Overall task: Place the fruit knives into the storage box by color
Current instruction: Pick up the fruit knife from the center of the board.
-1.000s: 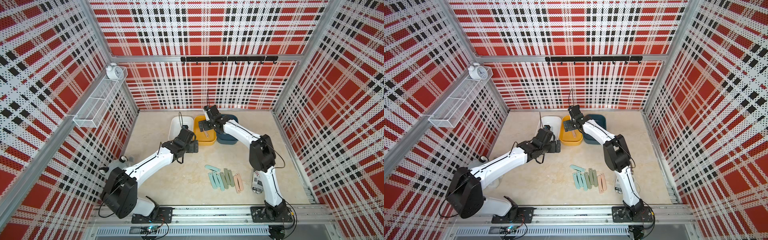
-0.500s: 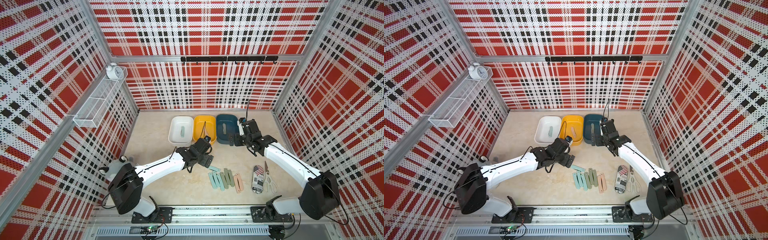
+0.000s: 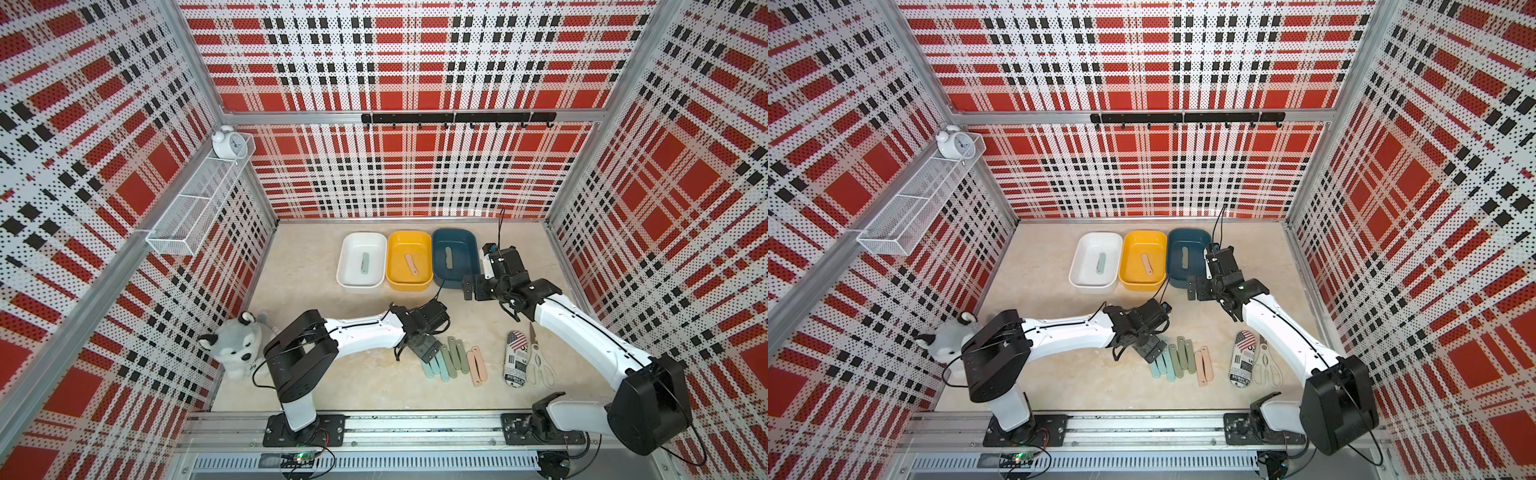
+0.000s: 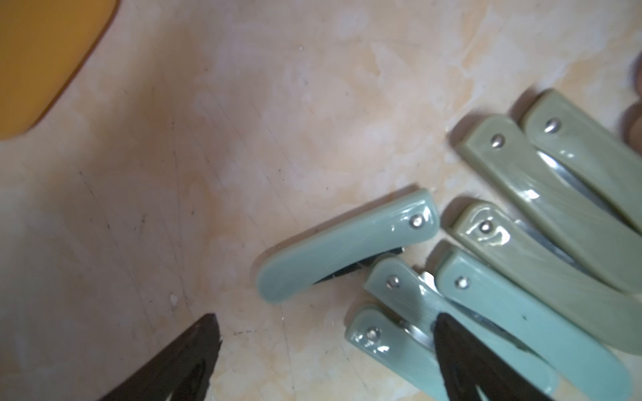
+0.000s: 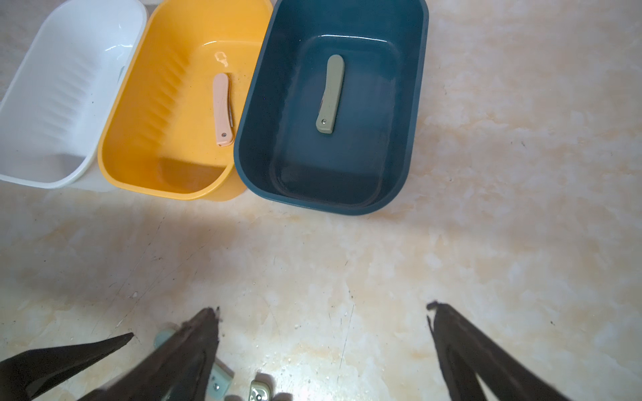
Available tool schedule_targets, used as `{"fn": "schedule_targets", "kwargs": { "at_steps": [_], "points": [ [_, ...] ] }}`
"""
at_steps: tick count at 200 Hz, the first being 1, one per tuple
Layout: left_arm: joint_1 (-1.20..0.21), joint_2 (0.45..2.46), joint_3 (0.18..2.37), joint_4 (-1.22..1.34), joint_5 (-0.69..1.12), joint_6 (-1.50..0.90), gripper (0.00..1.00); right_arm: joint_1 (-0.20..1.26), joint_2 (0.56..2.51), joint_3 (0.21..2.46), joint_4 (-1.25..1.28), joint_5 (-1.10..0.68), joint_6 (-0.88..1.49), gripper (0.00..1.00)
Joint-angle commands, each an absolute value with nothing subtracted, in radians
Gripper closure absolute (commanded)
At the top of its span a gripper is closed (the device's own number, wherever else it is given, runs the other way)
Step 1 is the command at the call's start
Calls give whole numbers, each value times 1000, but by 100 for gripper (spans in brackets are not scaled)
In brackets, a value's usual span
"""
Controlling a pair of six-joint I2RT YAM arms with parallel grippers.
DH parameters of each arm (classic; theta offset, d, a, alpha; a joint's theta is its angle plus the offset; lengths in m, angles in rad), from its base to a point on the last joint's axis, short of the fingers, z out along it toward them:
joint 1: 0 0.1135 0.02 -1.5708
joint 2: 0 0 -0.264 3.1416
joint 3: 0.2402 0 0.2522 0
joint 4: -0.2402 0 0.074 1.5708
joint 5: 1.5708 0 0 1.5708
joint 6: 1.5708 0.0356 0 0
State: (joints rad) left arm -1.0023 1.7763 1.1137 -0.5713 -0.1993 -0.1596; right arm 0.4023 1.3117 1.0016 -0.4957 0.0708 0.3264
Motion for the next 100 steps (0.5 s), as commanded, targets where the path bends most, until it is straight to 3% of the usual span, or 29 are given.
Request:
{"fn": "schedule_targets", "kwargs": {
  "at_steps": [1, 100],
  "points": [
    [-1011, 1802, 1163, -578, -233, -166, 2, 393, 1312, 1027, -487, 71, 311, 0],
    [-1016, 1878, 1203, -550, -230, -160, 2, 384, 1321, 1009, -476, 69, 318, 0]
  ]
}}
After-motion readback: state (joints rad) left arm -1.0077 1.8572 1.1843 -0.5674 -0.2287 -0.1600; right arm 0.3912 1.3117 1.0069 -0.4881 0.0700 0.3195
